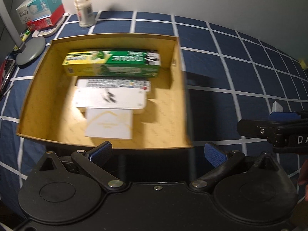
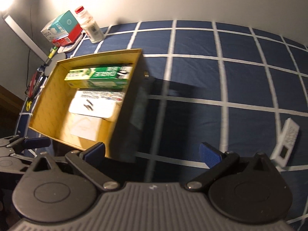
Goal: Organize objects
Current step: 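Raise the right tool out of the cardboard box, then move the open right gripper down onto the white AC remote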
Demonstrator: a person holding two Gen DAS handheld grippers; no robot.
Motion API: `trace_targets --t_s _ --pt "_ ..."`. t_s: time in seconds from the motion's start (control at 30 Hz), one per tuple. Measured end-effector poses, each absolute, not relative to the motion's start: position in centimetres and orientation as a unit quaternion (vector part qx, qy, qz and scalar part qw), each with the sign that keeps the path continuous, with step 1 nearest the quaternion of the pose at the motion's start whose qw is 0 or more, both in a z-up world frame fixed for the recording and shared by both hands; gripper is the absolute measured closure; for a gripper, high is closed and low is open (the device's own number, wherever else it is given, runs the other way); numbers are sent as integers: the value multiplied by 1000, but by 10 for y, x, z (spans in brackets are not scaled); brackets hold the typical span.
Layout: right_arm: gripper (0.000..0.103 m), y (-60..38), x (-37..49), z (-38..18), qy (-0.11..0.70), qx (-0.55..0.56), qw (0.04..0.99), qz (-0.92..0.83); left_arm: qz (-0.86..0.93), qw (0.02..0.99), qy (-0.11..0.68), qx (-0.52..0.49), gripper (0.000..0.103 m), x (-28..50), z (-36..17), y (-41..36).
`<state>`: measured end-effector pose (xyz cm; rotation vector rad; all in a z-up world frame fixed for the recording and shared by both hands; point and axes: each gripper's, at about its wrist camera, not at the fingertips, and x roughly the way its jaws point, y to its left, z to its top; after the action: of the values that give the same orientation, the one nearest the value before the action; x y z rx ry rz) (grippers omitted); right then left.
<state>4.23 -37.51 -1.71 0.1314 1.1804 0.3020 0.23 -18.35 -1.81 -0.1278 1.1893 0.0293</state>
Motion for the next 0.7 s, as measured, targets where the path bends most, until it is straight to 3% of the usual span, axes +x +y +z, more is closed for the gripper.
trace_targets --t_s 0.7 --pt "0 -588 59 -45 589 -36 796 135 27 812 580 -67 0 29 -56 -381"
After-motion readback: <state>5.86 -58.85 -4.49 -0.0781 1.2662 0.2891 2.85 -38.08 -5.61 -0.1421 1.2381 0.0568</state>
